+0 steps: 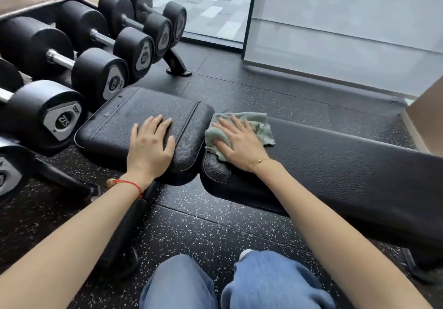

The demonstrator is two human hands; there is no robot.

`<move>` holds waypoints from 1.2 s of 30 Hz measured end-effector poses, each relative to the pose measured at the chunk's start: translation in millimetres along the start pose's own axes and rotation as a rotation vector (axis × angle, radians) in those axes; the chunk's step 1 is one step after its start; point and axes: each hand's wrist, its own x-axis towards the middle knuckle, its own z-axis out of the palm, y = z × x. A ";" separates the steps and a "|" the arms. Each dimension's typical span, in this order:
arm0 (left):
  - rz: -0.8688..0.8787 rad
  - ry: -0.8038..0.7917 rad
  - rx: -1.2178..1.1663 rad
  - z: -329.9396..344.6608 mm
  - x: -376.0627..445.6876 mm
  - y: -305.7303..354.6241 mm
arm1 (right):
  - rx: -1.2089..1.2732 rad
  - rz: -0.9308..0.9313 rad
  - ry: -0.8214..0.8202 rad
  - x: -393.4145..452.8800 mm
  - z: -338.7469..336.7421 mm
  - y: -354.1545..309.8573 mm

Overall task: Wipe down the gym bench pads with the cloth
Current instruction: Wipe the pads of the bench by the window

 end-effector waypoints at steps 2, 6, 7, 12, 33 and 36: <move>0.004 0.000 0.005 0.2 0.1 0.0 | 0.038 -0.174 -0.019 -43.1 0.1 -13.8; 0.006 -0.002 0.015 1.0 -0.3 0.1 | 0.021 -0.257 -0.086 -61.7 -5.1 -9.3; 0.006 -0.002 0.018 1.0 -0.5 0.2 | 0.010 -0.205 -0.075 -46.0 -5.4 -3.8; -0.018 -0.026 0.010 -2.0 0.2 1.2 | -0.026 0.120 -0.053 30.2 -3.6 -3.2; -0.242 -0.099 0.168 -33.3 -2.2 -97.7 | -0.002 -0.200 -0.046 97.9 27.9 -87.9; -0.243 -0.129 0.180 -35.2 -1.6 -99.8 | 0.054 -0.496 -0.101 59.6 25.9 -94.9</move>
